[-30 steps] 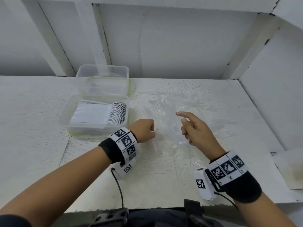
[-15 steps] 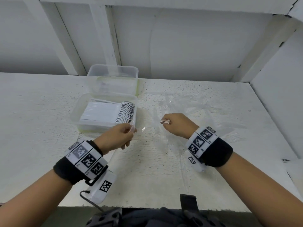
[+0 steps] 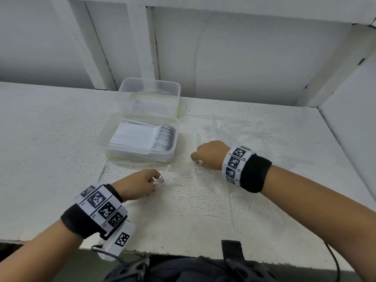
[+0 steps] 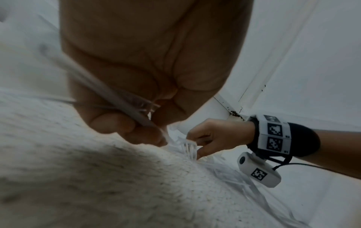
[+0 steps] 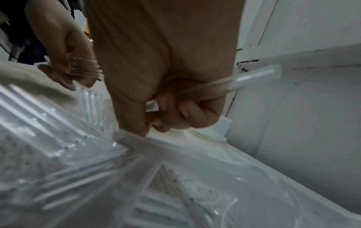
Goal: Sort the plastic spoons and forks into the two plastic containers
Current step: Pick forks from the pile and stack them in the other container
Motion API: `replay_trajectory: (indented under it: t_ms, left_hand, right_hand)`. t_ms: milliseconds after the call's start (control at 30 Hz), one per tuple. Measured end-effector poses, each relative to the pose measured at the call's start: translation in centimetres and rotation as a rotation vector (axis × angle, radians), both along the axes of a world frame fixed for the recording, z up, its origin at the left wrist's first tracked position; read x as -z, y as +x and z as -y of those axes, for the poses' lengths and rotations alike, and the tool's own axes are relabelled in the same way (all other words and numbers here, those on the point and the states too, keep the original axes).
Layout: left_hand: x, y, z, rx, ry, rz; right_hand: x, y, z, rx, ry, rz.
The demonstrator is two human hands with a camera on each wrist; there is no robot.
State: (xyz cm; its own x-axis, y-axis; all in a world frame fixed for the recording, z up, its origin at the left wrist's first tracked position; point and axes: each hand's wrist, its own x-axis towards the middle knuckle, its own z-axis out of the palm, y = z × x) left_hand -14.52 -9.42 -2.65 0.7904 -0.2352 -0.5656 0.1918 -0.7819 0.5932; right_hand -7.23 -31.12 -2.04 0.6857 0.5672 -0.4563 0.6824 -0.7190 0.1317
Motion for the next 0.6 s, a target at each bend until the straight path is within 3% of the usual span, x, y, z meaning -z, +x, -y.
replay_trajectory:
  t_ms: [133, 300, 467, 600]
  left_hand:
    - [0.1, 0.4, -0.1, -0.078, 0.021, 0.067]
    - [-0.5, -0.1, -0.4, -0.219, -0.177, 0.013]
    - [-0.8, -0.4, -0.2, -0.213, -0.248, 0.068]
    - [-1.2, -0.2, 1.5, -0.198, -0.356, 0.083]
  right_hand:
    - [0.1, 0.1, 0.1, 0.006, 0.09, -0.011]
    - [-0.8, -0.6, 1.8, 0.161, 0.403, -0.06]
    - [-1.8, -1.6, 4.3, 0.262, 0.822, 0.017]
    - [-3.2, -2.8, 5.5, 0.461, 1.135, 0.048]
